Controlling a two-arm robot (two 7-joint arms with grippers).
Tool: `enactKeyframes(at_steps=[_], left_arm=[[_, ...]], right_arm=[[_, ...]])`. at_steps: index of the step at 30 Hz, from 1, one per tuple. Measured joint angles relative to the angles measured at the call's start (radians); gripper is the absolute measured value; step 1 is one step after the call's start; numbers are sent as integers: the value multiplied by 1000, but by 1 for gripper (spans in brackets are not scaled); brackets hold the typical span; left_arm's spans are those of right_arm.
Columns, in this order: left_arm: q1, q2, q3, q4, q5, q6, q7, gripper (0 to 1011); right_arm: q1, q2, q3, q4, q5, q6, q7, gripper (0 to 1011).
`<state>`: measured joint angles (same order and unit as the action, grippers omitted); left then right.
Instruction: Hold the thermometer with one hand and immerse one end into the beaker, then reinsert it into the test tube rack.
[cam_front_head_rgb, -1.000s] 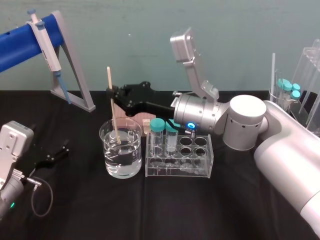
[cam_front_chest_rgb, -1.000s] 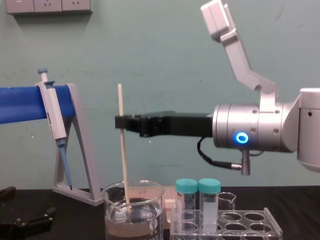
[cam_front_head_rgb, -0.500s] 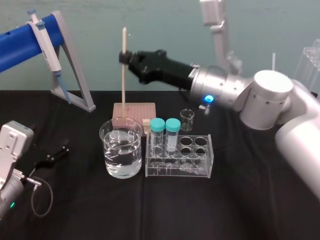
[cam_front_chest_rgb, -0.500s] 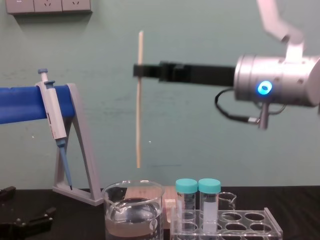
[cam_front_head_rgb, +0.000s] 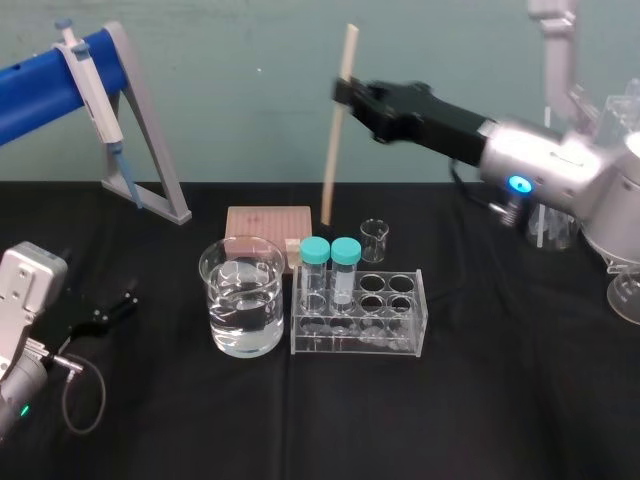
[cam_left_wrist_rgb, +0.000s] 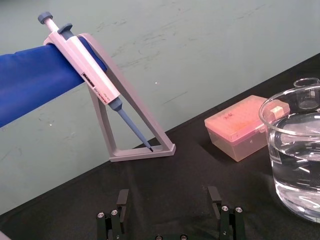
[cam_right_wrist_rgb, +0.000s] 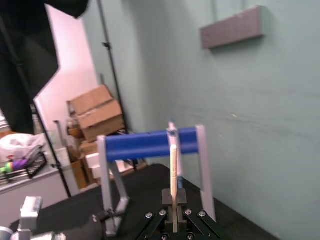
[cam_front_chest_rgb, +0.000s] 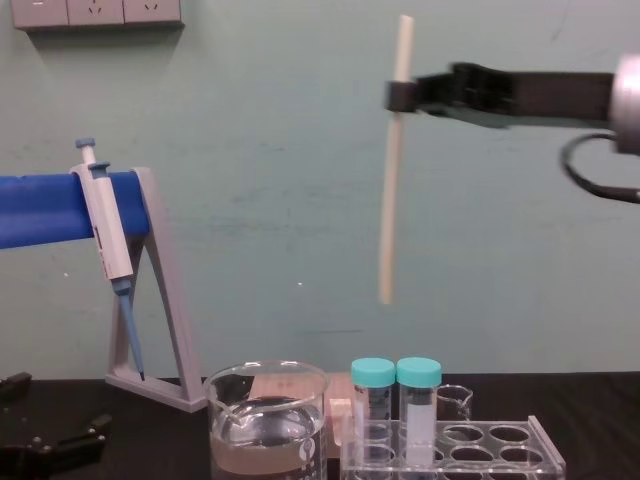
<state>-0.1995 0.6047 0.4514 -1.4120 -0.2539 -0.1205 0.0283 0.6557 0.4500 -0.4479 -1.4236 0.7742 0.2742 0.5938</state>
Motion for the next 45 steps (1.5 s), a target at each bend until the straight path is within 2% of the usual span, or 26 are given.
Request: enactKeyframes(at_steps=[2, 3, 7, 9, 13, 19, 27, 32, 40, 45], left_arm=[[0, 0, 0, 0, 0, 0, 0, 1004], [0, 0, 0, 0, 0, 0, 0, 1004], [0, 0, 0, 0, 0, 0, 0, 1004], [0, 0, 0, 0, 0, 0, 0, 1004], [0, 0, 0, 0, 0, 0, 0, 1004], [0, 0, 0, 0, 0, 0, 0, 1004], [0, 0, 0, 0, 0, 0, 0, 1004], [0, 0, 0, 0, 0, 0, 0, 1004], [0, 0, 0, 0, 0, 0, 0, 1004], [0, 0, 0, 0, 0, 0, 0, 1004]], right_arm=[[-28, 26, 15, -30, 11, 12, -21, 44], [-59, 53, 29, -58, 21, 21, -45, 44], [-141, 116, 63, -123, 38, 28, -103, 44], [-152, 124, 67, -132, 40, 26, -111, 44], [-198, 168, 72, -162, 32, 7, -140, 44], [-218, 205, 53, -169, 6, -5, -156, 44], [-222, 213, 30, -165, -20, -8, -158, 44], [-237, 201, 24, -158, -31, -35, -159, 44], [-267, 180, 34, -168, -86, -101, -183, 44], [-274, 170, 40, -169, -98, -104, -182, 44]])
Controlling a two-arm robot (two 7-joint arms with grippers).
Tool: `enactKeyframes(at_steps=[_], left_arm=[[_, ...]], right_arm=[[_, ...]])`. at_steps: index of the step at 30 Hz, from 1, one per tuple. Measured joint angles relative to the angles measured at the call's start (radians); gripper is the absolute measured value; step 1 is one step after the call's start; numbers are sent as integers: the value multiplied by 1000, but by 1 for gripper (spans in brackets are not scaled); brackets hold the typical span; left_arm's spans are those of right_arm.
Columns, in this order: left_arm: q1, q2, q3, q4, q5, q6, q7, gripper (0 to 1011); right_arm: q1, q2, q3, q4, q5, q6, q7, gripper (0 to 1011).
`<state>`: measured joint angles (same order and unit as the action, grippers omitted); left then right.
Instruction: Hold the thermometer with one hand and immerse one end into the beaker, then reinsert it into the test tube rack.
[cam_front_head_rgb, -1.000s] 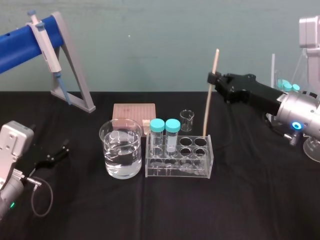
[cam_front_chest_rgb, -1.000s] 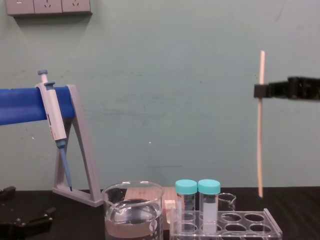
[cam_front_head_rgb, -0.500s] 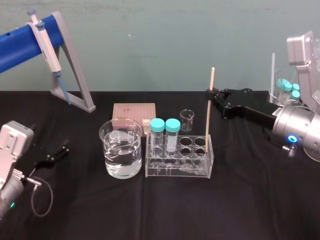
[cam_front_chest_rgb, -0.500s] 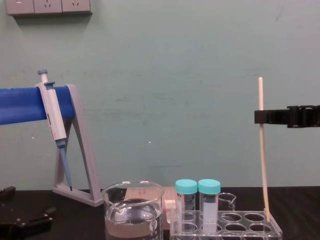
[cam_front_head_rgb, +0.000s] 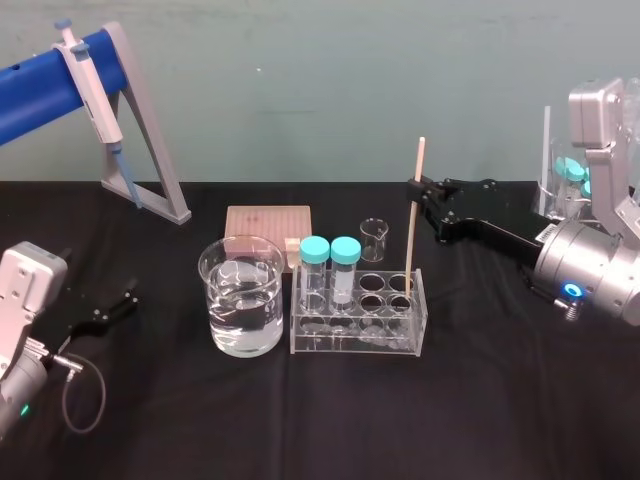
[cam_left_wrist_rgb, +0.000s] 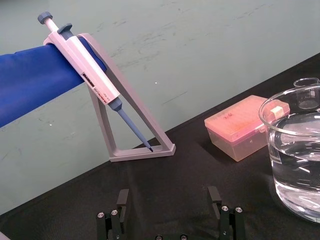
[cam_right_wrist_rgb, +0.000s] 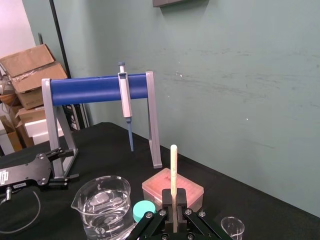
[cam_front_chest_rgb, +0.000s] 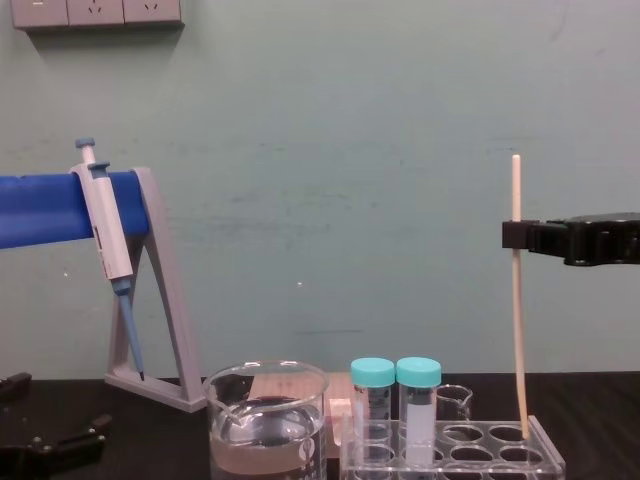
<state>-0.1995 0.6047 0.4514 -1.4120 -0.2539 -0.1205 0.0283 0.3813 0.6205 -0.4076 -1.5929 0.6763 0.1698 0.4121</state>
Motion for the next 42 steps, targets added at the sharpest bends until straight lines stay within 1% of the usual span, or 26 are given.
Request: enactKeyframes(at_steps=[13, 21, 36, 42], left_arm=[[0, 0, 0, 0, 0, 0, 0, 1004], [0, 0, 0, 0, 0, 0, 0, 1004], [0, 0, 0, 0, 0, 0, 0, 1004], [0, 0, 0, 0, 0, 0, 0, 1004]], right_arm=[[-3, -26, 11, 19, -14, 9, 11, 44], [5, -38, 12, 37, -26, 11, 21, 44], [25, -62, 8, 85, -58, -11, 44, 44], [33, -76, 16, 102, -70, -28, 39, 44]])
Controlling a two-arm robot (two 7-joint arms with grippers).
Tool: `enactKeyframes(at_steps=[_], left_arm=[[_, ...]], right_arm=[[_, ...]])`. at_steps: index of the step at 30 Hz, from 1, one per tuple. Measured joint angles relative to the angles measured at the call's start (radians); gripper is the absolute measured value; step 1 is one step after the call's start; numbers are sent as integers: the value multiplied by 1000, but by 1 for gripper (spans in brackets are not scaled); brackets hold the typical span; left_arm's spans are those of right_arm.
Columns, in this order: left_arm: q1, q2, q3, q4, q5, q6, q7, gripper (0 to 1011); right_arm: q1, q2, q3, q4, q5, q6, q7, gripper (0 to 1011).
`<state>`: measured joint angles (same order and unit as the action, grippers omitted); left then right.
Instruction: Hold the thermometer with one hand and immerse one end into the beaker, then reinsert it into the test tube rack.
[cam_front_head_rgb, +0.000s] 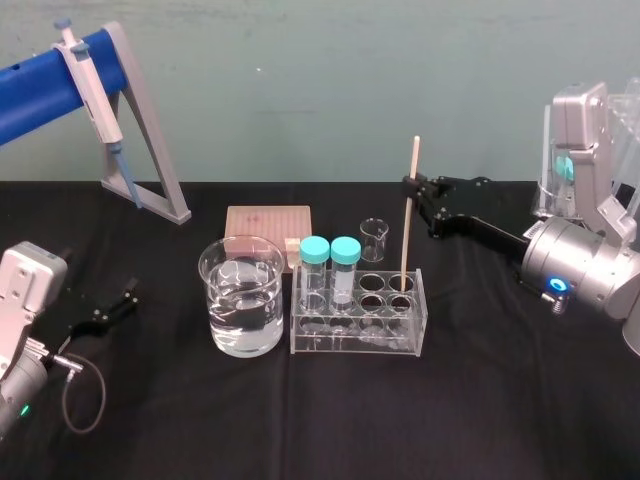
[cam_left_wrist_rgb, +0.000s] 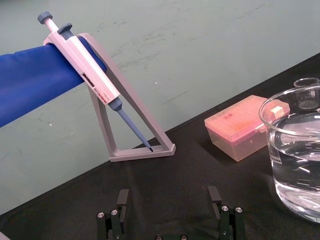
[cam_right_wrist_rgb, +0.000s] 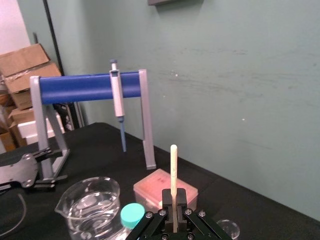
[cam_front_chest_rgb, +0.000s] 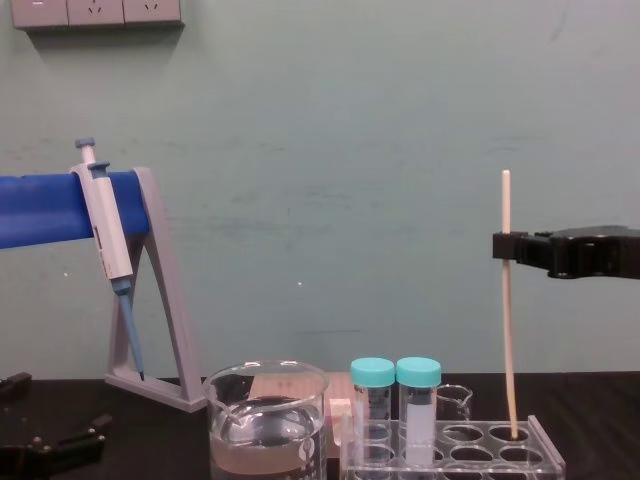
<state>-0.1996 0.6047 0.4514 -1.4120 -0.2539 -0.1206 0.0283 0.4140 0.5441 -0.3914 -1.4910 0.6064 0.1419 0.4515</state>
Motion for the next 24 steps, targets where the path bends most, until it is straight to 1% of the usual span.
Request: enactKeyframes(at_steps=[4, 12, 19, 24], left_arm=[[0, 0, 0, 0, 0, 0, 0, 1004], [0, 0, 0, 0, 0, 0, 0, 1004], [0, 0, 0, 0, 0, 0, 0, 1004], [0, 0, 0, 0, 0, 0, 0, 1004]], right_arm=[[3, -8, 6, 10, -8, -10, -7, 44], [20, -36, 11, 55, -28, -28, -10, 44], [37, -57, 2, 97, -41, -33, 11, 44], [42, -65, -5, 119, -49, -32, 22, 44]])
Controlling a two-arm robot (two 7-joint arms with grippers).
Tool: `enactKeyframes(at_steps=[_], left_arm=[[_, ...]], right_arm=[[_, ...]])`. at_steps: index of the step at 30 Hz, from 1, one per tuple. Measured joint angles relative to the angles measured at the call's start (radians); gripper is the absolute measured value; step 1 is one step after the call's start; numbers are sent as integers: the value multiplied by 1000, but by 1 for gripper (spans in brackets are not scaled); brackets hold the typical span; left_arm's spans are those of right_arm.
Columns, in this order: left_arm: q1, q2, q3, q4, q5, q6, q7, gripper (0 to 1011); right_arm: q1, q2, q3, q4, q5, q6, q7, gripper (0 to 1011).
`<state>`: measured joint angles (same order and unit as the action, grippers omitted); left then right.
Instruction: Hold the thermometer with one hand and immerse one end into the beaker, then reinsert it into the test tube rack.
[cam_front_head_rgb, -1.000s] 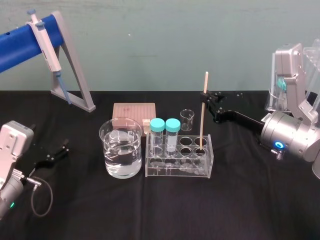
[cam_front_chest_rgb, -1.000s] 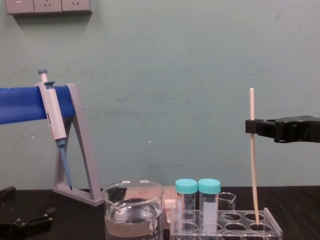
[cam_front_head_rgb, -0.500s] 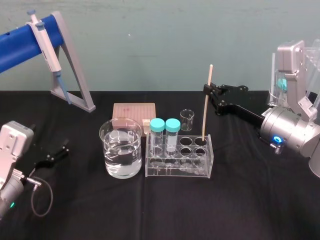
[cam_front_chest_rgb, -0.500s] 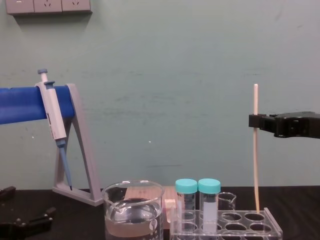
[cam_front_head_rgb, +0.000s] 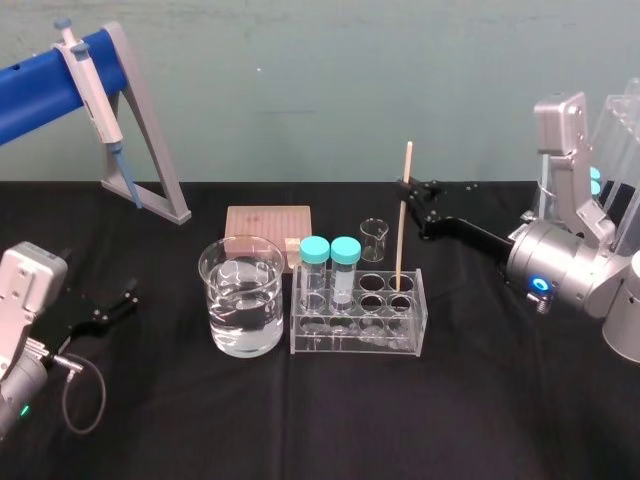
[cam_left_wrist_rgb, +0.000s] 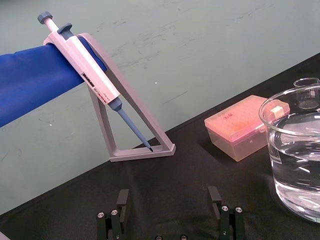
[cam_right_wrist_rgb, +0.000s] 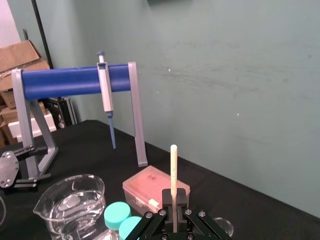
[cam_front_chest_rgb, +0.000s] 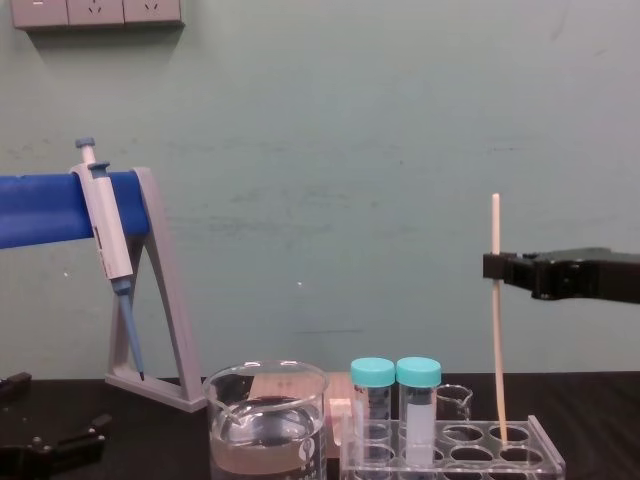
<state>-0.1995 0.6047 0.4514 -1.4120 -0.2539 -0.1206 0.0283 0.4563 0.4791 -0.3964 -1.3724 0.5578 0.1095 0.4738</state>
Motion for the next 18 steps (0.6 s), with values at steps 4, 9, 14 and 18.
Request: enactKeyframes(at_steps=[4, 9, 14, 18], left_arm=[[0, 0, 0, 0, 0, 0, 0, 1004], [0, 0, 0, 0, 0, 0, 0, 1004], [0, 0, 0, 0, 0, 0, 0, 1004], [0, 0, 0, 0, 0, 0, 0, 1004]], right_arm=[[0, -3, -4, 11, -6, 1, 6, 44], [-1, -7, -7, 25, -14, -2, 11, 44], [-5, -10, -7, 35, -20, -6, 12, 44], [-7, -12, -7, 41, -26, -10, 13, 44]])
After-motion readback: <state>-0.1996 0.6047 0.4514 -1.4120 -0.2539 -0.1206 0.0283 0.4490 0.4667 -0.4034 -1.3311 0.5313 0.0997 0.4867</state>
